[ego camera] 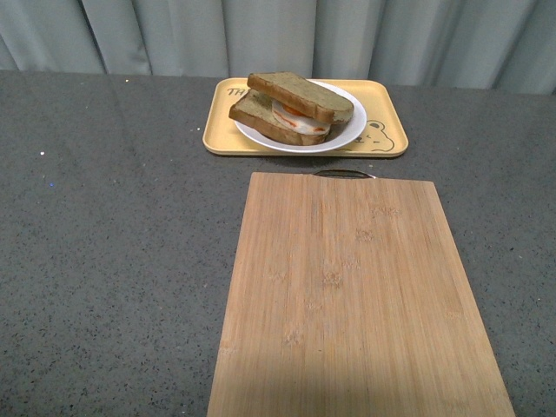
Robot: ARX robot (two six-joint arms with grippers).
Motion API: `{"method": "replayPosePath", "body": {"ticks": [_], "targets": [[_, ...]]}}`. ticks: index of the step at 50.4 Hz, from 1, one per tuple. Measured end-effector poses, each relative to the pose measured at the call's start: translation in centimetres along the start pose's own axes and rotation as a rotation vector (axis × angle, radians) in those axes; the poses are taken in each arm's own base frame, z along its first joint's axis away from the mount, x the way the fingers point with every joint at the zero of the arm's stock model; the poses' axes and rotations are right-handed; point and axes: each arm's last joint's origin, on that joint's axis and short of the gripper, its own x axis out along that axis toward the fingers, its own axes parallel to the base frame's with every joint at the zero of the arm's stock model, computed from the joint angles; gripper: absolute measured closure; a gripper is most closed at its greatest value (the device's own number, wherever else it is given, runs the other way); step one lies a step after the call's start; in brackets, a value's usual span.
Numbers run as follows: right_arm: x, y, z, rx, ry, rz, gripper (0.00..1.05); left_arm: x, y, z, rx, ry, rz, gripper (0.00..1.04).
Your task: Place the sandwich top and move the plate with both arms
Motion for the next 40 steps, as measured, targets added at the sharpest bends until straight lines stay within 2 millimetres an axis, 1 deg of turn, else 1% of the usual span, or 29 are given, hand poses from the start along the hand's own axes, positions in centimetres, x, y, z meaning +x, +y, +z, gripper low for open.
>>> {"method": "replayPosePath", "body": {"ticks": [4, 6, 14, 15, 19, 22, 26, 28, 31, 34, 39, 40], "targets": [[0.0, 0.0, 0.0, 0.000, 0.000, 0.000, 0.09, -0.7, 0.0, -0.4, 0.000, 0.035, 0.000, 1.01], [0.0, 0.0, 0.0, 0.000, 0.000, 0.000, 0.09, -1.0, 0.0, -0.3, 0.000, 0.016, -0.001, 1.01], [0.0, 0.0, 0.0, 0.000, 0.000, 0.000, 0.09, -1.1, 0.0, -0.3, 0.000, 0.006, 0.000, 1.01], [0.0, 0.0, 0.0, 0.000, 0.000, 0.000, 0.09, -1.1, 0.0, -0.3, 0.000, 0.006, 0.000, 0.99], [0.0, 0.0, 0.0, 0.000, 0.000, 0.000, 0.09, -1.1, 0.0, -0.3, 0.000, 0.006, 0.000, 0.84], [0.0, 0.0, 0.0, 0.000, 0.000, 0.000, 0.09, -1.1, 0.0, -0.3, 0.000, 0.005, 0.000, 0.69], [0.0, 0.0, 0.0, 0.000, 0.000, 0.000, 0.09, -1.1, 0.0, -0.3, 0.000, 0.006, 0.000, 0.55], [0.0, 0.0, 0.0, 0.000, 0.000, 0.000, 0.09, -1.1, 0.0, -0.3, 0.000, 0.006, 0.000, 0.49], [0.0, 0.0, 0.0, 0.000, 0.000, 0.000, 0.09, -1.1, 0.0, -0.3, 0.000, 0.006, 0.000, 0.35], [0.0, 0.0, 0.0, 0.000, 0.000, 0.000, 0.09, -1.1, 0.0, -0.3, 0.000, 0.005, 0.000, 0.28], [0.0, 0.0, 0.0, 0.000, 0.000, 0.000, 0.09, -1.1, 0.0, -0.3, 0.000, 0.005, 0.000, 0.12], [0.0, 0.0, 0.0, 0.000, 0.000, 0.000, 0.09, -1.1, 0.0, -0.3, 0.000, 0.005, 0.000, 0.10]]}}
